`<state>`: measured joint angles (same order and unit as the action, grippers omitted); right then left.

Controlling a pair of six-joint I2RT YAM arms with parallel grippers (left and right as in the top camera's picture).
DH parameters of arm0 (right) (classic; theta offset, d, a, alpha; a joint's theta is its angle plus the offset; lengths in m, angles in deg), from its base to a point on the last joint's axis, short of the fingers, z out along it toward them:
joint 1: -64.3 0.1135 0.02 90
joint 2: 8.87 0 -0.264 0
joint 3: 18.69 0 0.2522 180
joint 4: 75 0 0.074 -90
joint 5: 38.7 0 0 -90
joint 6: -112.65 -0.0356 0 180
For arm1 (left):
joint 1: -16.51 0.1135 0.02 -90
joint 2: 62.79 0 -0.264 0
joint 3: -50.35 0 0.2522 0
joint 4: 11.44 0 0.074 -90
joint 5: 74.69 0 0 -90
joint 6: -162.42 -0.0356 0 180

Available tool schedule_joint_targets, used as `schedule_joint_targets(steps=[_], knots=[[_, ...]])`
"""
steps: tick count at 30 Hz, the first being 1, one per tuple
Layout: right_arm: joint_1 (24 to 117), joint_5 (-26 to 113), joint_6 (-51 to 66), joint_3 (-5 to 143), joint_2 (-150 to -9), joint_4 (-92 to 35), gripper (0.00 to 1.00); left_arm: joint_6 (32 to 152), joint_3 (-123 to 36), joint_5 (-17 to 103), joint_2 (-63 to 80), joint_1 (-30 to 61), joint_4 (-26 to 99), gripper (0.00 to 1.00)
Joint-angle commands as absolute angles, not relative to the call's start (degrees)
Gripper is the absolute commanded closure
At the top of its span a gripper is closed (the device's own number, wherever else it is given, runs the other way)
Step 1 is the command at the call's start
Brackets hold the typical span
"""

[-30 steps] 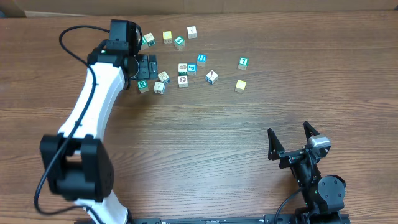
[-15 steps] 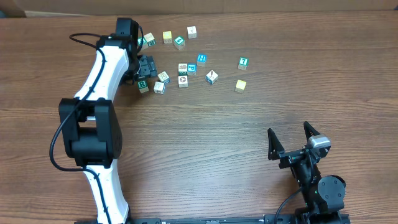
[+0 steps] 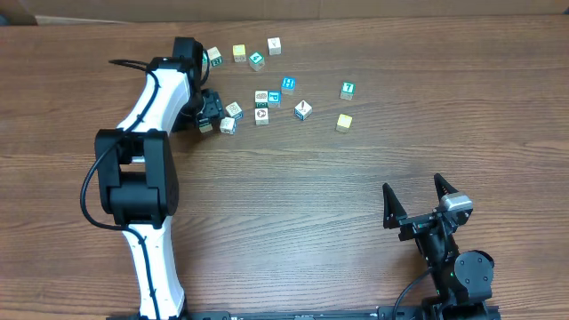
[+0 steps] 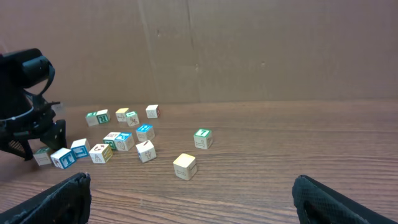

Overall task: Form a horizontal line
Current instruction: 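Lower the left gripper onto the green R block and close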

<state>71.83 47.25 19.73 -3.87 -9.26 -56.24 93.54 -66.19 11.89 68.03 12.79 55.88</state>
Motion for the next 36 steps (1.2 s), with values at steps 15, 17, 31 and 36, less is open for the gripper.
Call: schedule_joint_targets(steps=[15,17,31,36], knots=[[71.72,47.77,20.08,-4.46,-9.04,-56.59,0.00,94.31,-67.72,12.35,68.47,12.63,55.02,0.57],[71.72,47.77,20.08,-4.46,-9.04,-56.57,0.00,94.31,-67.72,12.35,68.47,12.63,54.98,0.59],[71.72,47.77,20.08,-4.46,-9.04,-56.59,0.00,94.31,-67.72,12.35,68.47,12.63,55.68,0.72],[71.72,47.77,20.08,-4.46,-9.04,-56.57,0.00,94.31,-67.74,12.35,68.47,12.63,55.94,0.76]])
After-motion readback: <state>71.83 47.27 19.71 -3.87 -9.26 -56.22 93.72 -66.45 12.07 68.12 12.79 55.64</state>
